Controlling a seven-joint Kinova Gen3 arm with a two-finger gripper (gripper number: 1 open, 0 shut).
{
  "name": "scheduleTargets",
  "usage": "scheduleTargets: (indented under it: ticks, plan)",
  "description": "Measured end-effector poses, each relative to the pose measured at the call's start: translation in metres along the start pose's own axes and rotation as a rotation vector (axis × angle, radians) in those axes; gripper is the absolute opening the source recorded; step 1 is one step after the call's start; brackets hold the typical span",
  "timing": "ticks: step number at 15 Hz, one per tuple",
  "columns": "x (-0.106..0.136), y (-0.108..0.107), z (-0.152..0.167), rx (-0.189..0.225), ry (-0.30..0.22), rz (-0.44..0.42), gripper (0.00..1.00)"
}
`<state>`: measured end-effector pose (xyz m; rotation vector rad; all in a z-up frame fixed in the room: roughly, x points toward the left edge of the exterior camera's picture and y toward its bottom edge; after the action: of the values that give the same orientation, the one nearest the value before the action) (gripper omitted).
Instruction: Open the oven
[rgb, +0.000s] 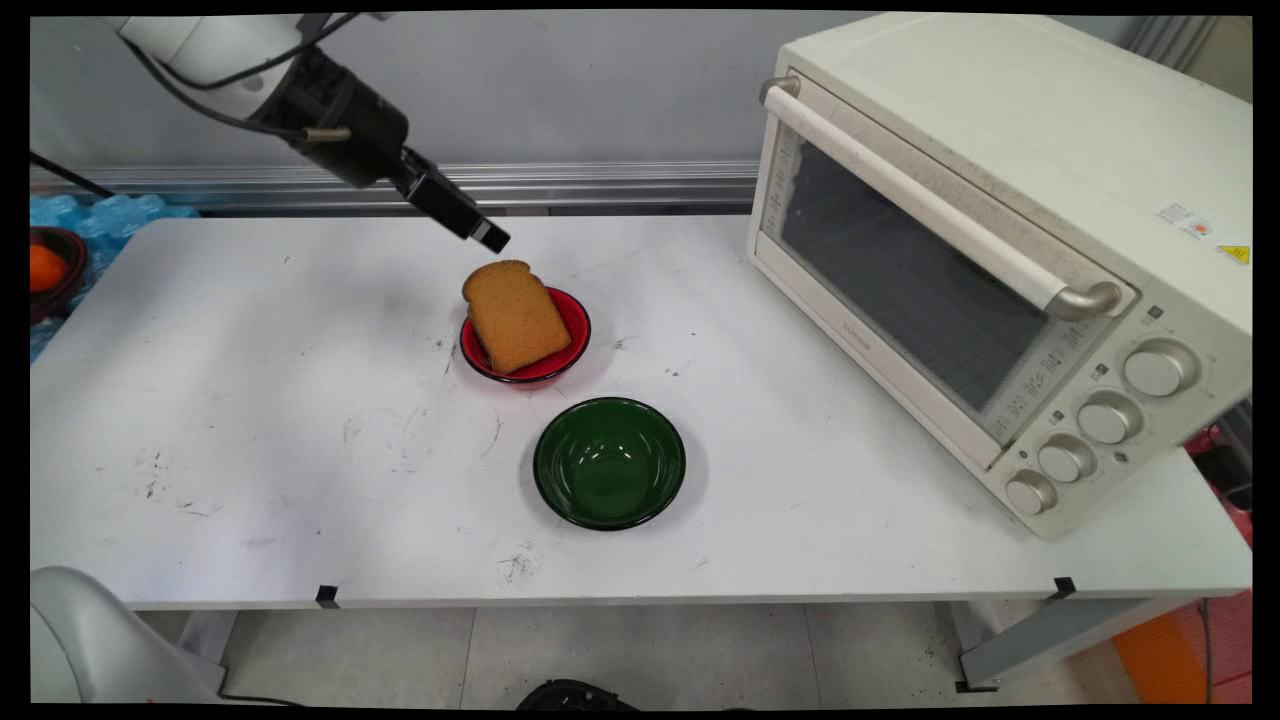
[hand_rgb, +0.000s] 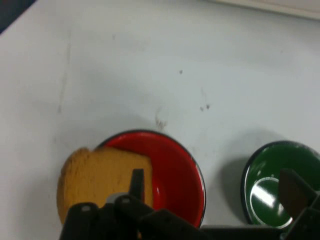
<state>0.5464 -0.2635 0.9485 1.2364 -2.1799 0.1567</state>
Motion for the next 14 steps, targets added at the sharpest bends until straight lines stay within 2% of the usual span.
scheduleTargets:
  ticks: [7, 14]
  plan:
    - [0.049, 0.022, -0.003, -0.027, 0.073, 0.065, 1.00]
    - [0.091, 0.066, 0.000, -0.081, 0.105, 0.245, 1.00]
